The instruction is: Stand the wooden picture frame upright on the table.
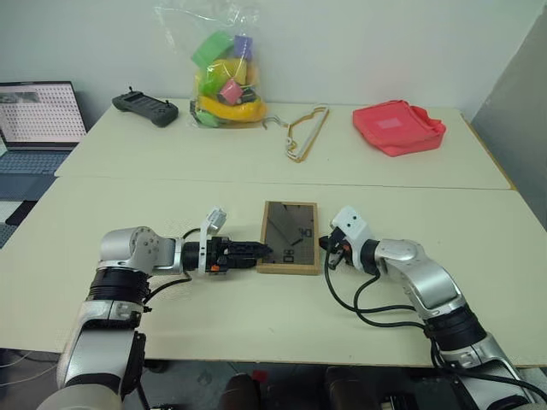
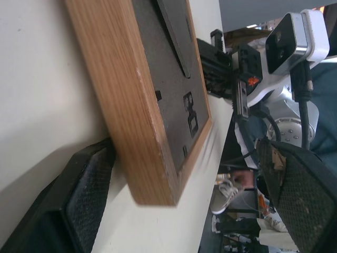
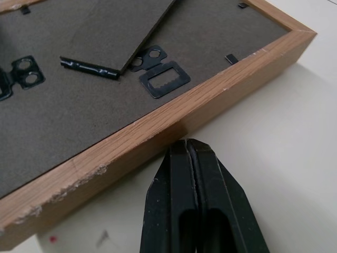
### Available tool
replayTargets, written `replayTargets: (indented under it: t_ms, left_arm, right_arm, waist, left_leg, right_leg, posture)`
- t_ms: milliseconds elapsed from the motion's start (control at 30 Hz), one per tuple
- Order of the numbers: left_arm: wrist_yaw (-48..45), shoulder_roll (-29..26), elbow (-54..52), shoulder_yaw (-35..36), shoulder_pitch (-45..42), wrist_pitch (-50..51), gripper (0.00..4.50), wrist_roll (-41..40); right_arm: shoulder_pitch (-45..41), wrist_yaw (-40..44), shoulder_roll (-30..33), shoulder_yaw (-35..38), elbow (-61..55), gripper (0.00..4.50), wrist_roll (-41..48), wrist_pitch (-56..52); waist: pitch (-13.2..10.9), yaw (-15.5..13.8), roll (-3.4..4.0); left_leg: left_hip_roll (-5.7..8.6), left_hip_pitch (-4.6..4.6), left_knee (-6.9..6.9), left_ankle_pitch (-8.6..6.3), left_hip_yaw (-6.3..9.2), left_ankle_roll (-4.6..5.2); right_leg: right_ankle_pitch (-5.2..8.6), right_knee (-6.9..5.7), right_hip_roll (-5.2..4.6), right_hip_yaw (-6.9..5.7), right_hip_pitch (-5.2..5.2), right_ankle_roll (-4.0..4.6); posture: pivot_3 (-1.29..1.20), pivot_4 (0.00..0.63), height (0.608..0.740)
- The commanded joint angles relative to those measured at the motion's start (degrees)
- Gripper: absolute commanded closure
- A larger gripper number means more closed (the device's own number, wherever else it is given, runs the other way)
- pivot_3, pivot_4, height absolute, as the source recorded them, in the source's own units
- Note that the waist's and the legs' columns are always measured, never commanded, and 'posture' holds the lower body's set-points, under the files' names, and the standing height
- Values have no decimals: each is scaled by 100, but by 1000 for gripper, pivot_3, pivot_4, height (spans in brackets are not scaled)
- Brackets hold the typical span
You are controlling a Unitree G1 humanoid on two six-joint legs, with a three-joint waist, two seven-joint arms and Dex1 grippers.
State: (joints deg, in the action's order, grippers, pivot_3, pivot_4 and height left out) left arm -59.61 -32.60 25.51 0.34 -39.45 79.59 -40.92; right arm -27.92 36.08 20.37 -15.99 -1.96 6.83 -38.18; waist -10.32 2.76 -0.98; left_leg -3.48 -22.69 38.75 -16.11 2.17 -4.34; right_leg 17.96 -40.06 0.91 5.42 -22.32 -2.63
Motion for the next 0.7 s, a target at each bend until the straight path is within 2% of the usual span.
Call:
replayTargets:
  t_ms: [33,267,333,367,500,700]
  left_arm:
    - [136,291,-488,-73,211,183,14,-149]
    - [614,487,-722,374,503,171,14,-135]
    - [723,531,-592,559,506,175,383,-158]
    - [770,544,-533,639,493,191,415,-168]
    - [940,621,-218,944,358,202,1374,-217]
    - [987,682,-343,1015,366,379,2602,-359]
  right_arm:
    - [-156,-60,-171,-39,-179,4500,-4,-31]
    - [-27,-72,-116,56,-191,4500,2,-72]
    - [48,-40,-28,14,-161,4500,-43,-32]
    - [73,-39,-9,2,-165,4500,-52,-21]
    - [139,-66,9,34,-224,4500,-29,-40]
    - [275,-83,101,102,-298,4500,-35,-47]
  waist:
    - [0,-19,0]
    - [0,-48,0]
    - [0,-49,0]
    - [0,-49,0]
    - [0,-36,0]
    - [0,-34,0]
  left_leg:
    - [0,-1,0,0,0,0]
    - [-1,-9,-1,0,5,0]
    - [-1,-8,-1,0,5,0]
    - [0,-7,-1,0,6,0]
    - [-1,-6,-1,-1,6,0]
    - [-1,-8,-1,-1,8,0]
  right_leg:
    - [0,2,0,0,0,0]
    - [0,10,-3,-5,-4,0]
    - [0,9,-3,-5,-3,0]
    - [0,9,-3,-6,-2,0]
    - [0,8,-1,-7,-2,0]
    - [0,9,-1,-8,-2,0]
  posture:
    - [0,150,740]
    - [0,150,740]
    - [0,150,740]
    - [0,150,740]
    - [0,150,740]
    - [0,150,740]
